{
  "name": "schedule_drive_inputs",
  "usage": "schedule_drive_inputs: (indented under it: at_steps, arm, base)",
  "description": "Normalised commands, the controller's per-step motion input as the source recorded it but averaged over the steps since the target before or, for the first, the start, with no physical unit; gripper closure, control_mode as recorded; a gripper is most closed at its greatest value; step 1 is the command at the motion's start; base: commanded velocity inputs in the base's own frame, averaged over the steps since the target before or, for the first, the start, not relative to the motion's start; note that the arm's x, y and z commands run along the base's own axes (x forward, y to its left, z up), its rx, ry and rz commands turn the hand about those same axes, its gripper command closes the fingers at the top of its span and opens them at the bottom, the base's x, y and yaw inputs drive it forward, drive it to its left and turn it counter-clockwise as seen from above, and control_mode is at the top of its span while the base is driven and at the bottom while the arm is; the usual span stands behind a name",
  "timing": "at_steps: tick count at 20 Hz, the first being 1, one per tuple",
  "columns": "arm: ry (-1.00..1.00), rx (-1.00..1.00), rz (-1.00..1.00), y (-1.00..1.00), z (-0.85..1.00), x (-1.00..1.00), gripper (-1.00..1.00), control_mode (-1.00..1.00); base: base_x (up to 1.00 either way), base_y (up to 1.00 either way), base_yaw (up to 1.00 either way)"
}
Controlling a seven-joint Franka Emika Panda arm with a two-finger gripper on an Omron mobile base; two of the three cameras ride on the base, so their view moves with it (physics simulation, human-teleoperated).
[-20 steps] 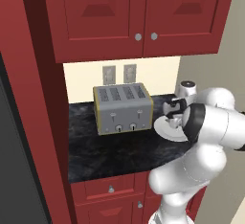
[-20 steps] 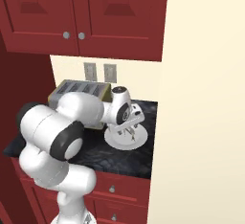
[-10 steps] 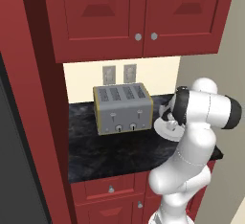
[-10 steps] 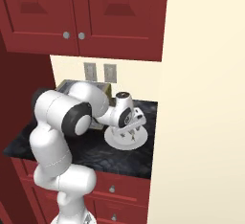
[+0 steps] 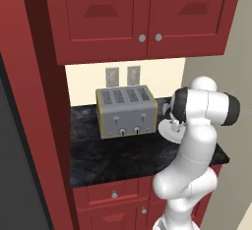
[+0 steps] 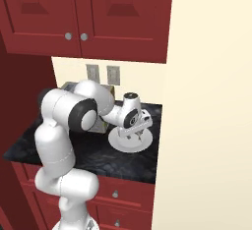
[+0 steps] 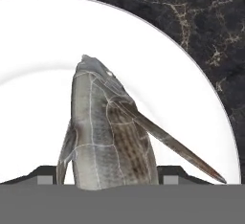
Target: Place the fish on the top rack of the oven, and slide the tray back inside. Close the oven door.
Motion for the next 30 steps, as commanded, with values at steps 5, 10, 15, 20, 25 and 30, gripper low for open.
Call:
schedule_drive_inputs:
  at_steps: [5, 10, 15, 20, 25, 30]
  arm:
    - [-0.12, 0.0, 0.0, 0.0, 0.46, -0.45, 1.0, -1.0]
    - [-0.26, -0.01, 0.04, 0.12, 0.86, -0.84, 1.0, -1.0]
    - [-0.21, -0.09, 0.09, 0.59, 0.27, -0.57, 1.0, -1.0]
    - [-0.17, -0.08, 0.13, 0.53, 0.14, -0.52, 1.0, -1.0]
    - [0.0, 0.0, 0.0, 0.0, 0.0, 0.0, 1.0, 1.0]
    - [0.0, 0.0, 0.0, 0.0, 0.0, 0.0, 1.0, 1.0]
  base:
    - [0.0, 0.0, 0.0]
    - [0.0, 0.0, 0.0]
    - [0.0, 0.0, 0.0]
    - [0.0, 0.0, 0.0]
    - [-0.46, 0.63, 0.2]
    - [-0.59, 0.73, 0.39]
